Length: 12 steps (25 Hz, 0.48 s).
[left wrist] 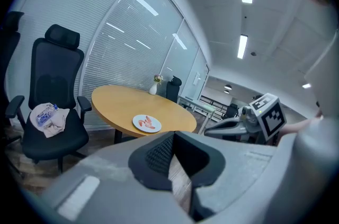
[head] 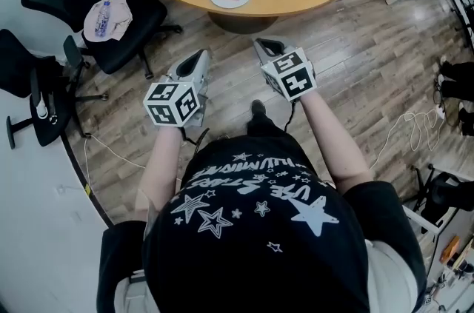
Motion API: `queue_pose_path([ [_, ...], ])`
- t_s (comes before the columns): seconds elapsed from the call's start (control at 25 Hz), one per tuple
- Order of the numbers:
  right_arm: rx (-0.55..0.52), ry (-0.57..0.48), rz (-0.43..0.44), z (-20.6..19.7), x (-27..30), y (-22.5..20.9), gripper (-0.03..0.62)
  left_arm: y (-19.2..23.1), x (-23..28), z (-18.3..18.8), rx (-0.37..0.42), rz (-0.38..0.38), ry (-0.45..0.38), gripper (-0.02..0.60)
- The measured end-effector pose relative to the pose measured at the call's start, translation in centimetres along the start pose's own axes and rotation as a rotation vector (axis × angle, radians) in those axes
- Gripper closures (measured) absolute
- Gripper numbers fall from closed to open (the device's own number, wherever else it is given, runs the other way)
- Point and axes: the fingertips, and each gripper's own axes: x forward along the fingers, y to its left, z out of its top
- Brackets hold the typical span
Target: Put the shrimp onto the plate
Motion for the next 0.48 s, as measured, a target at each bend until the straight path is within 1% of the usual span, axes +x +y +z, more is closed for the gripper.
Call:
queue_pose_path([
  [0.28,0.035,-0.055,-0.078,0.1,-2.9,2.3,0.592,-1.1,-3.2,-0.2,0.027,-0.034,-0.026,0.58],
  [0.48,0.081,-0.1,-0.137,-0.1,-5.0,3.9,0.592,-1.5,-6.1,-0.1,0.047,-0.041,-0.054,0.58],
])
